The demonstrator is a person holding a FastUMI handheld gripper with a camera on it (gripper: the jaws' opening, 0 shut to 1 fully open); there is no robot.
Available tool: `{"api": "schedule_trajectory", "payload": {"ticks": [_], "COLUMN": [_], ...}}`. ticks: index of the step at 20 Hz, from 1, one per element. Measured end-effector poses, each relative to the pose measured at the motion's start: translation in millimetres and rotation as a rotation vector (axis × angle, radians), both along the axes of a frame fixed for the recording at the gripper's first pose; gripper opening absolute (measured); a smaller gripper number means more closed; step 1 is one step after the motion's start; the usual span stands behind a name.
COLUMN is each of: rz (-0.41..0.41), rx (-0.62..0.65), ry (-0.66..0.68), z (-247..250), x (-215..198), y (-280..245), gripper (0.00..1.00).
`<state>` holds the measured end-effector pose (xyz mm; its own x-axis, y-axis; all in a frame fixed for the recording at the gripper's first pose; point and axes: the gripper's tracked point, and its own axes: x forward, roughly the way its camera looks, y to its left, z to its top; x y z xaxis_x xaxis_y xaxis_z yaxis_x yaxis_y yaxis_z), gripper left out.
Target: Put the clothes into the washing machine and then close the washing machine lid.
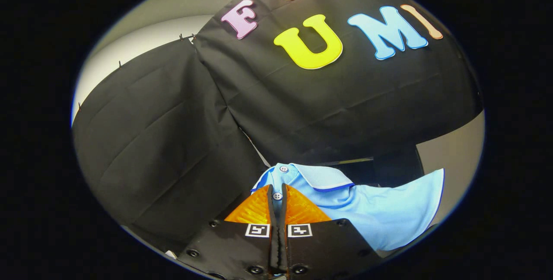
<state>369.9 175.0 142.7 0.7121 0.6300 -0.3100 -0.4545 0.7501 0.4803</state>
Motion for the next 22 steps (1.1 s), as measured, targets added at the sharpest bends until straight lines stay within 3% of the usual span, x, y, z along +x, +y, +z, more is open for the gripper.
{"api": "schedule_trajectory", "payload": {"ticks": [10,22], "rz": [0.021,-0.009], "rx": [-0.048,-0.159], "ry": [0.042,0.11], "z": [-48,-141], "x": [10,25], "y": [45,83], "gripper": [0.01,0.01]}}
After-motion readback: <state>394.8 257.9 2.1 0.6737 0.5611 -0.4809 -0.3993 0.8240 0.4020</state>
